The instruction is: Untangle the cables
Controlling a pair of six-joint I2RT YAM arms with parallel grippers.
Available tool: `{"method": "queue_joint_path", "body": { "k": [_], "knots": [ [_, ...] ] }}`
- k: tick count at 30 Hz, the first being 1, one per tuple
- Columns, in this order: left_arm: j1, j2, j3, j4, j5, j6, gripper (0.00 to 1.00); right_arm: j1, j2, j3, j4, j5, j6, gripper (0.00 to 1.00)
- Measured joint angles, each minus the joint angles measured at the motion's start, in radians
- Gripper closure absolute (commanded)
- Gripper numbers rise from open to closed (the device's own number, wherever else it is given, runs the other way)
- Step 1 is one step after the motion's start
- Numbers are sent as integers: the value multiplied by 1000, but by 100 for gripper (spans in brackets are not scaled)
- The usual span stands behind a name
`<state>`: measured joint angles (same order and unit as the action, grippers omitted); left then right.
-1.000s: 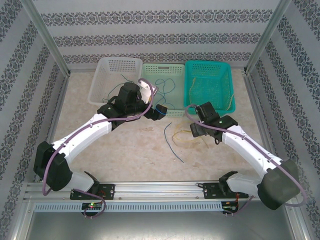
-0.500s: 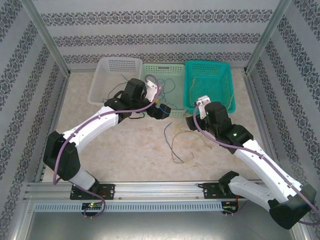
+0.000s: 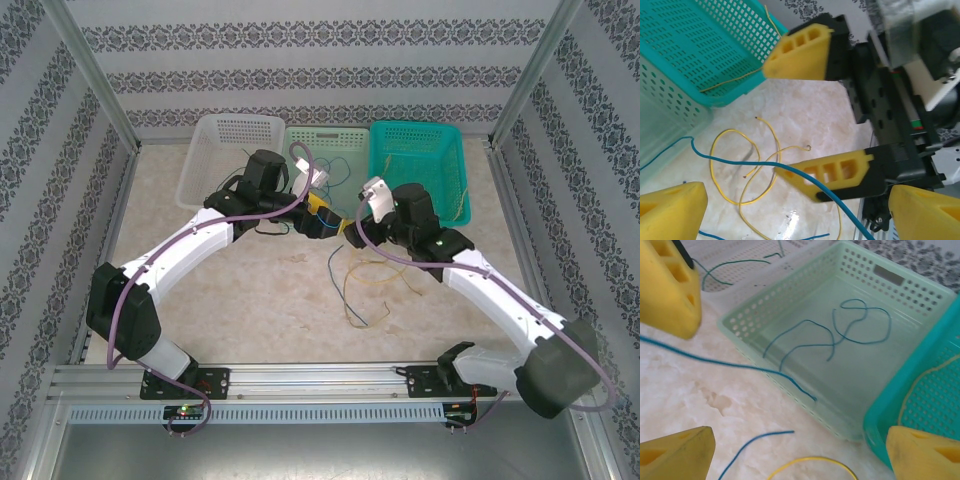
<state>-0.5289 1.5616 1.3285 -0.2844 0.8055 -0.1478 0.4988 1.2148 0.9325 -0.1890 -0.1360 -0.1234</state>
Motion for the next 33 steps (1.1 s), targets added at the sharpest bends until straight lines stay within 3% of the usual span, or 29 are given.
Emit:
{"method": "queue_joint_path", "body": {
  "k": [11,13,18,21,33],
  "knots": [
    [4,0,0,-1,40,3,7,1,137,66,133,-103,-16,21],
    [12,0,0,-1,40,3,8,1,153,70,150,-120,-18,34],
    [14,0,0,-2,56,10,9,1,170,74,191,-154,-17,82],
    [13,0,0,-3,71,11,10,1,167,75,231,-163,-6,100],
    [13,48,5,-139,-76,63,6,-6,104,150,193,-153,46,100]
  ]
}}
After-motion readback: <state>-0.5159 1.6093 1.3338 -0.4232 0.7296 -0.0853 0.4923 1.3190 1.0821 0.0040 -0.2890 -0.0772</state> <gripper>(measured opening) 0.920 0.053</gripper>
